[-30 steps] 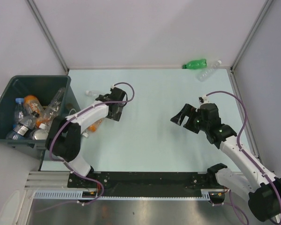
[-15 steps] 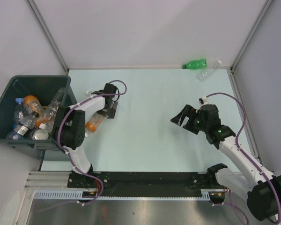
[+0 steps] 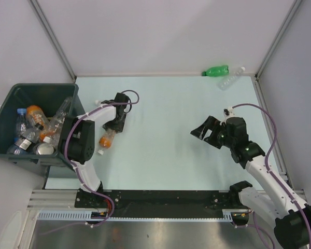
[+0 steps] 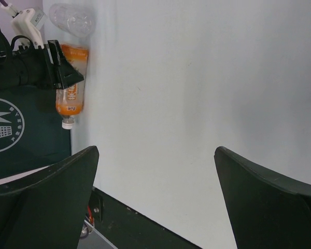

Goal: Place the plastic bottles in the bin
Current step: Pick up the plastic bottle at the center of the board, then place the plastic bottle in the trash bin.

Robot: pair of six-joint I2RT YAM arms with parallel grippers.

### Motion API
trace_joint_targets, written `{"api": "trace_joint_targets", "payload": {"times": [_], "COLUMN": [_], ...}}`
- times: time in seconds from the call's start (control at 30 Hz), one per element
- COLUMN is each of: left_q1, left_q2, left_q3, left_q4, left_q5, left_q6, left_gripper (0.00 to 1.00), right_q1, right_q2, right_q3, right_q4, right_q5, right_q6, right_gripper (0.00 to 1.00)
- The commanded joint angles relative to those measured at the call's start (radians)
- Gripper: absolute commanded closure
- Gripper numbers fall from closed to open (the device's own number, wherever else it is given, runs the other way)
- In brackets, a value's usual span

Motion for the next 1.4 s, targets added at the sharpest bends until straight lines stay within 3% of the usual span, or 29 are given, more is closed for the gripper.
{"api": "trace_joint_targets", "payload": {"times": [0.0,0.1,0.3,0.47,0.67,0.9,1.17,1.37], "left_q1": [-0.011,-0.045,-0.178,-0.237,-0.238,-0.238,-0.228,-0.205], "left_q2": [-0.09,-0.136,-0.256,-0.435,-0.596,-0.632,-0.657,-0.722], "left_q3": [-0.003,0.002,0.072,0.174,0.356,0.626,0.718,0.725], "left_q4": [-0.032,-0.068,-0.17,-0.231,-0.245,-0.222,-0.164,-0.101], "left_q5": [0.027,-0.009,-0.132,-0.099,-0.085,-0.183,-0.494,-0.562], "left_q6": [-0.05,-0.065,-0.082,-0.085,-0.013,0.014,0.017,0.028], "left_gripper": [0.51,0.57,0.58,0.56,0.53,0.46,0.41,0.4], "right_q1": [-0.003,-0.003,-0.005,-0.008,-0.009,-0.008,-0.008,-0.009], "right_q2": [-0.046,-0.061,-0.109,-0.152,-0.176,-0.187,-0.248,-0.29], "right_q3": [-0.006,-0.005,-0.005,0.007,0.026,0.049,0.063,0.072], "right_q4": [-0.015,-0.031,-0.07,-0.112,-0.147,-0.155,-0.244,-0.261], "right_q5": [-0.018,-0.006,0.039,0.078,0.132,0.118,0.143,0.161], "right_q6": [0.009,0.014,0.02,0.023,0.038,0.043,0.02,0.02], "right_gripper": [0.0,0.01,0.01,0.01,0.01,0.01,0.01,0.01]}}
